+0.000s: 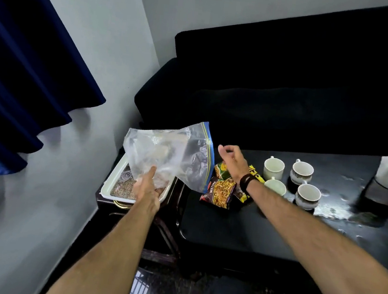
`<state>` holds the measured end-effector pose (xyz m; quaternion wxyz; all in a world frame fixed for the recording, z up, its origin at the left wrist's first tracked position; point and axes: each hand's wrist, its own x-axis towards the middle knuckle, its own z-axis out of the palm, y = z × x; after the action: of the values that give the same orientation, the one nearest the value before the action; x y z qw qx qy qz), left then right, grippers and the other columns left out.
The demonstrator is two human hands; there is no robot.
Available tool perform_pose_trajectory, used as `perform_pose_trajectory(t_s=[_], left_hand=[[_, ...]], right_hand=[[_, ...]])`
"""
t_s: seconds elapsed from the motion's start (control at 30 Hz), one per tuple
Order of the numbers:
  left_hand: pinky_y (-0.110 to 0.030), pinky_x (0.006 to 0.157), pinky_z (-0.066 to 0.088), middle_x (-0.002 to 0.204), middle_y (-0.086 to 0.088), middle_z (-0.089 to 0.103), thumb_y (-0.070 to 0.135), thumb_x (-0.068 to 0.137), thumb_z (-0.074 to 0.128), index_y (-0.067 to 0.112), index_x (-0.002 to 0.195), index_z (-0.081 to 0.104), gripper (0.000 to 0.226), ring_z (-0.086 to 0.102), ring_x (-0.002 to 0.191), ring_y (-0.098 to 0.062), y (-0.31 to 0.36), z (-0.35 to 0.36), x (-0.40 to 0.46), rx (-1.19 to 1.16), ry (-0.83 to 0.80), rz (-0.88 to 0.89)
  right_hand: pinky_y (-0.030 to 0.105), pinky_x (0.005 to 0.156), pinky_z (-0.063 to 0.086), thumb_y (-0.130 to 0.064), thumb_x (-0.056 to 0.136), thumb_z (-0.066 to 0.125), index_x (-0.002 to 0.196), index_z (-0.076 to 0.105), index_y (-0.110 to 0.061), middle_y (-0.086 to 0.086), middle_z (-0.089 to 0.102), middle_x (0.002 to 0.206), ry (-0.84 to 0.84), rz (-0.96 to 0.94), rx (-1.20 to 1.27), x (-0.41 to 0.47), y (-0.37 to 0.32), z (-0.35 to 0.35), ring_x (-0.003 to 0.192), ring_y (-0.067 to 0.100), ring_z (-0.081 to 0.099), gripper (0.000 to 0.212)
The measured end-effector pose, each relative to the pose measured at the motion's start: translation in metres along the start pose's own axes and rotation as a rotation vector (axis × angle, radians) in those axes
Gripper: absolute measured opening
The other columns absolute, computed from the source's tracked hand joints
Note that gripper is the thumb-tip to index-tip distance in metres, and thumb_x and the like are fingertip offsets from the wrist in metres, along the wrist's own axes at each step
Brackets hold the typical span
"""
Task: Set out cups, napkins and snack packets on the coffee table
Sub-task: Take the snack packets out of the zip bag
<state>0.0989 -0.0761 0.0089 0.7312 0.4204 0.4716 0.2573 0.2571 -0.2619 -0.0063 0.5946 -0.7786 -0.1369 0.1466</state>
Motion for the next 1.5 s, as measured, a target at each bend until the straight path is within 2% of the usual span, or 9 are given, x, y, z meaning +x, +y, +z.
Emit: perform_pose_trajectory(t_s=[0.13, 0.23, 0.43, 0.63, 0.87, 1.03, 1.2, 1.33, 1.5], left_hand=[[-0.048, 0.107, 0.044, 0.125, -0.014, 0.062, 0.008, 0.091, 0.064, 0.002, 0.115, 0.062, 0.024, 0.071, 0.090, -0.030, -0.005, 0.015, -0.021, 0.036, -0.135, 0.005], [-0.040, 0.075, 0.062, 0.086, -0.016, 0.076, -0.005, 0.088, 0.060, -0.008, 0.112, 0.060, 0.024, 0.073, 0.062, -0.024, 0.001, 0.027, -0.040, -0.011, -0.271, 0.012], [-0.035, 0.052, 0.059, 0.109, -0.015, 0.073, -0.003, 0.087, 0.061, 0.000, 0.142, 0.044, 0.057, 0.073, 0.074, -0.024, 0.018, 0.039, -0.066, 0.106, -0.456, 0.067], [-0.053, 0.102, 0.048, 0.140, -0.010, 0.047, 0.012, 0.050, 0.093, 0.034, 0.150, 0.035, 0.117, 0.053, 0.124, -0.031, 0.032, 0.053, -0.090, 0.369, -0.537, 0.311], [-0.034, 0.060, 0.055, 0.079, -0.007, 0.070, -0.013, 0.083, 0.062, 0.011, 0.086, 0.062, 0.024, 0.066, 0.068, -0.021, 0.044, 0.054, -0.102, 0.153, -0.392, 0.300], [-0.044, 0.082, 0.052, 0.098, -0.016, 0.067, -0.021, 0.082, 0.046, -0.005, 0.115, 0.060, 0.039, 0.059, 0.072, -0.022, 0.059, 0.067, -0.102, -0.190, -0.179, 0.265], [-0.026, 0.046, 0.051, 0.084, -0.012, 0.060, -0.021, 0.081, 0.036, 0.003, 0.091, 0.052, 0.030, 0.059, 0.066, -0.021, 0.040, 0.071, -0.133, 0.245, -0.269, 0.651], [-0.023, 0.053, 0.052, 0.116, -0.014, 0.056, -0.012, 0.083, 0.046, 0.018, 0.142, 0.035, 0.067, 0.062, 0.082, -0.025, 0.036, 0.073, -0.155, 0.333, -0.621, 0.652], [-0.030, 0.066, 0.052, 0.108, -0.015, 0.071, 0.048, 0.090, 0.049, 0.017, 0.122, 0.061, 0.046, 0.066, 0.081, -0.022, 0.035, 0.084, -0.178, 0.321, -0.813, 0.412]], right_hand=[[0.067, 0.106, 0.034, -0.078, 0.065, 0.065, 0.152, 0.016, -0.029, 0.010, 0.031, 0.156, -0.375, 0.166, 0.369, -0.012, -0.031, -0.003, 0.140, 0.032, 0.037, 0.112], [0.066, 0.112, 0.025, -0.053, 0.069, 0.081, 0.154, 0.003, -0.036, 0.011, 0.015, 0.161, -0.391, 0.175, 0.404, -0.021, -0.044, 0.001, 0.145, 0.034, 0.026, 0.117], [0.027, 0.065, 0.056, -0.007, 0.089, 0.066, 0.140, 0.043, -0.021, 0.011, 0.061, 0.129, -0.308, 0.083, 0.312, -0.037, -0.059, 0.004, 0.088, 0.013, 0.067, 0.058], [0.025, 0.061, 0.058, -0.006, 0.095, 0.059, 0.109, 0.069, -0.010, 0.002, 0.076, 0.089, -0.422, -0.074, 0.335, -0.055, -0.080, 0.000, 0.077, 0.019, 0.070, 0.018], [0.042, 0.090, 0.053, -0.021, 0.088, 0.072, 0.122, 0.054, -0.021, 0.011, 0.065, 0.119, -0.316, -0.181, 0.252, -0.069, -0.092, -0.013, 0.102, 0.022, 0.064, 0.038], [0.040, 0.079, 0.053, -0.070, 0.082, 0.057, 0.140, 0.043, -0.027, 0.011, 0.057, 0.133, -0.469, 0.110, 0.272, -0.091, -0.093, -0.035, 0.114, 0.034, 0.061, 0.074], [0.025, 0.049, 0.049, -0.007, 0.095, 0.056, 0.133, 0.054, -0.006, 0.009, 0.066, 0.098, -0.389, 0.077, 0.481, -0.099, -0.113, -0.037, 0.063, 0.016, 0.062, 0.038], [0.028, 0.052, 0.054, 0.019, 0.086, 0.044, 0.117, 0.062, -0.007, 0.010, 0.065, 0.091, -0.224, 0.041, 0.474, -0.097, -0.128, -0.047, 0.069, 0.022, 0.061, 0.044], [0.030, 0.053, 0.050, 0.012, 0.091, 0.047, 0.118, 0.063, 0.001, 0.010, 0.067, 0.086, -0.099, -0.057, 0.426, -0.097, -0.123, -0.070, 0.066, 0.021, 0.059, 0.034]])
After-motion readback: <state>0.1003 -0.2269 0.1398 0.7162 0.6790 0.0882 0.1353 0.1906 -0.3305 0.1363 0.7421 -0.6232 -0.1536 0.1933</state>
